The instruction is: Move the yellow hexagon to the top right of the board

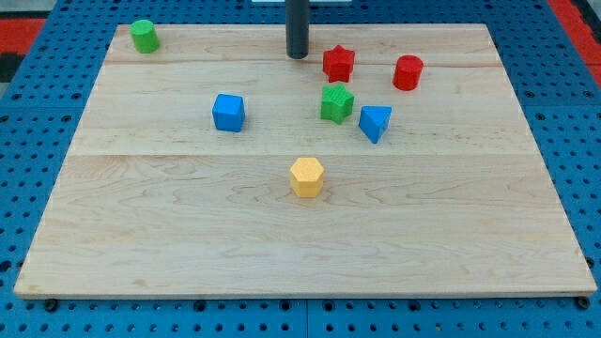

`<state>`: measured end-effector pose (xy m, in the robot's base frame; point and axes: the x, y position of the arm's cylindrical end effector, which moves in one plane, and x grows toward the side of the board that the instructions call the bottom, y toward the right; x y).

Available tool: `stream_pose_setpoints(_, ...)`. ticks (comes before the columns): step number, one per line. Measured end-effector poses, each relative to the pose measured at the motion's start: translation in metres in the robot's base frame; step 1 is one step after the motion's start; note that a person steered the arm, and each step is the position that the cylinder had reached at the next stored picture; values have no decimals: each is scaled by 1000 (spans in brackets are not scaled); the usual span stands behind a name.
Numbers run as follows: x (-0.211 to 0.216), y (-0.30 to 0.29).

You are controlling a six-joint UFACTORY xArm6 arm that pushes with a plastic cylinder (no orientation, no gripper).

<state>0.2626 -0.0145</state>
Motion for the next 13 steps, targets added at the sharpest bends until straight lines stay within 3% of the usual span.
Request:
stream_pose_setpoints(4, 217, -3)
stream_pose_setpoints(6, 245, -15)
stream_pose_setpoints(7, 264, 17)
stream_pose_setpoints(8, 247, 48)
stream_pose_setpoints(10, 212, 44)
stream_pose_setpoints(13, 164, 166)
